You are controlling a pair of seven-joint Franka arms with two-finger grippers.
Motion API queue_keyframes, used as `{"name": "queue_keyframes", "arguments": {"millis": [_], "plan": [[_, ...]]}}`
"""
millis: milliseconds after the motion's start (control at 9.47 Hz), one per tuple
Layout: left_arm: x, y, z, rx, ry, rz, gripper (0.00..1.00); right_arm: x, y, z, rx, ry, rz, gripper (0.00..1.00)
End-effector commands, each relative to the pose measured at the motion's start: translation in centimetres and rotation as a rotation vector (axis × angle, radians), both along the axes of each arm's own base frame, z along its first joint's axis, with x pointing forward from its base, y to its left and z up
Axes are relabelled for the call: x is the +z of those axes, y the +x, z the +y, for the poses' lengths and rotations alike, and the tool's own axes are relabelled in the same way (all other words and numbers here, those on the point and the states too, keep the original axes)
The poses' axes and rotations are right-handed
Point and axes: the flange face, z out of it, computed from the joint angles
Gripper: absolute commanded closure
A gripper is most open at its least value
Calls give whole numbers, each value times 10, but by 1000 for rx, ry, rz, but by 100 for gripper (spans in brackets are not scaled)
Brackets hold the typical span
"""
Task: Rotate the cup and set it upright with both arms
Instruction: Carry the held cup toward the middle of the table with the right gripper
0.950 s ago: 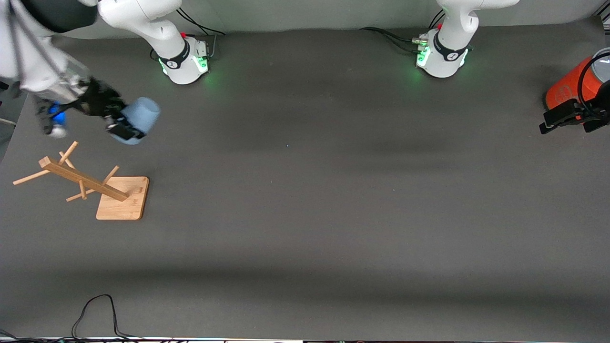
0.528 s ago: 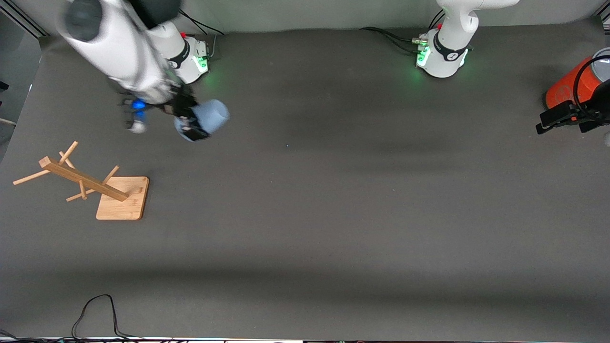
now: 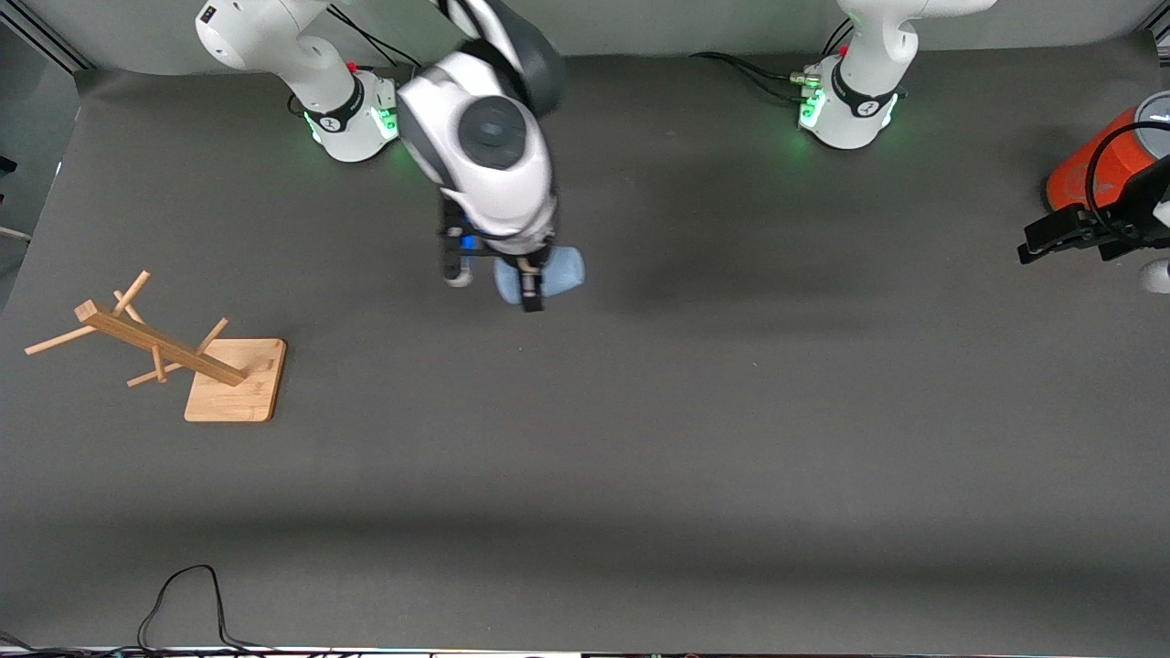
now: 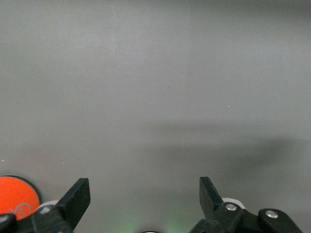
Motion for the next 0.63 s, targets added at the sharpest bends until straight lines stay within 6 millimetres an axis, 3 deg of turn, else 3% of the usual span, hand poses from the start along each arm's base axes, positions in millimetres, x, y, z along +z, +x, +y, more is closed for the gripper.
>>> {"name": "queue_keyframes", "arguments": {"millis": [0, 317, 528], "plan": [[-7, -3, 0, -12, 13, -12, 0, -49, -6, 57, -66, -42, -38, 38], [-9, -4, -1, -14, 12, -11, 0, -129, -34, 100, -102, -62, -83, 38], [-18, -2, -4, -18, 11, 0, 0, -170, -48, 110, -105, -104, -115, 38]]}}
